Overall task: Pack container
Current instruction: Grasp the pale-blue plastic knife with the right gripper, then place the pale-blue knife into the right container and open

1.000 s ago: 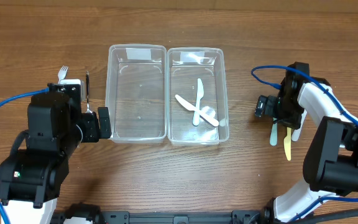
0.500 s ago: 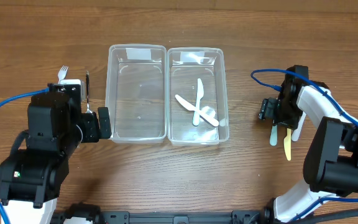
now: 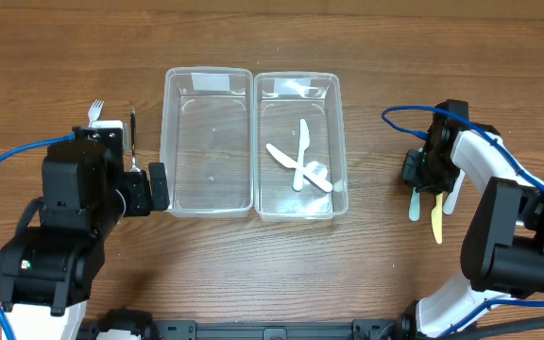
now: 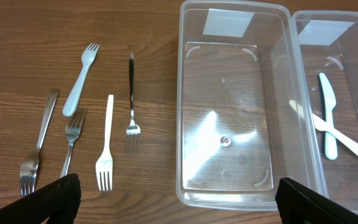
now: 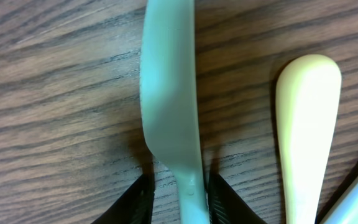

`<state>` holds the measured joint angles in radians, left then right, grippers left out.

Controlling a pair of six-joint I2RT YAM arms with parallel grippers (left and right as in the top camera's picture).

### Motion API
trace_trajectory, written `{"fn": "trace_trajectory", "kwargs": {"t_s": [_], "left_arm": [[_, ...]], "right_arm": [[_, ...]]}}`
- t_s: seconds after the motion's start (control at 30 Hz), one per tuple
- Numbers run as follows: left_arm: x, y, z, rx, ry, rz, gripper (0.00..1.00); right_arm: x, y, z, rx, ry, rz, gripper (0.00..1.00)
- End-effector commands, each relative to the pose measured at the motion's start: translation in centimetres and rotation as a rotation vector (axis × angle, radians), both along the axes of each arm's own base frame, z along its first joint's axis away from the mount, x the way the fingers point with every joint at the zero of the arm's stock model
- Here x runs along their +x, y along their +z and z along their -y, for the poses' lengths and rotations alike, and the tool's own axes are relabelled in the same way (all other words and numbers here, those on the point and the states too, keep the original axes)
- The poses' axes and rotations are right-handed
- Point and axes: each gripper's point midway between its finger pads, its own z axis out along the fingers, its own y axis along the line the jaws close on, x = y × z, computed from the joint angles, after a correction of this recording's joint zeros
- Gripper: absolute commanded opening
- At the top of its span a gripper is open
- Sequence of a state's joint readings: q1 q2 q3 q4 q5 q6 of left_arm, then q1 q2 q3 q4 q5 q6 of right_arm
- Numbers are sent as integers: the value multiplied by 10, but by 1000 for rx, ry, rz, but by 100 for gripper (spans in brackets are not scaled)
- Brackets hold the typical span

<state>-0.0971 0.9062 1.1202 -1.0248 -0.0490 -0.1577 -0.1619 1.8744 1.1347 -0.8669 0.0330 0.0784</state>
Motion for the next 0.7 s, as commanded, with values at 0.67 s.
{"fn": "trace_trajectory", "kwargs": {"t_s": [0.67], "left_arm": [[2, 10, -2, 10, 1, 30, 100]], "right_arm": [[19, 30, -31, 73, 60, 32, 4]]}}
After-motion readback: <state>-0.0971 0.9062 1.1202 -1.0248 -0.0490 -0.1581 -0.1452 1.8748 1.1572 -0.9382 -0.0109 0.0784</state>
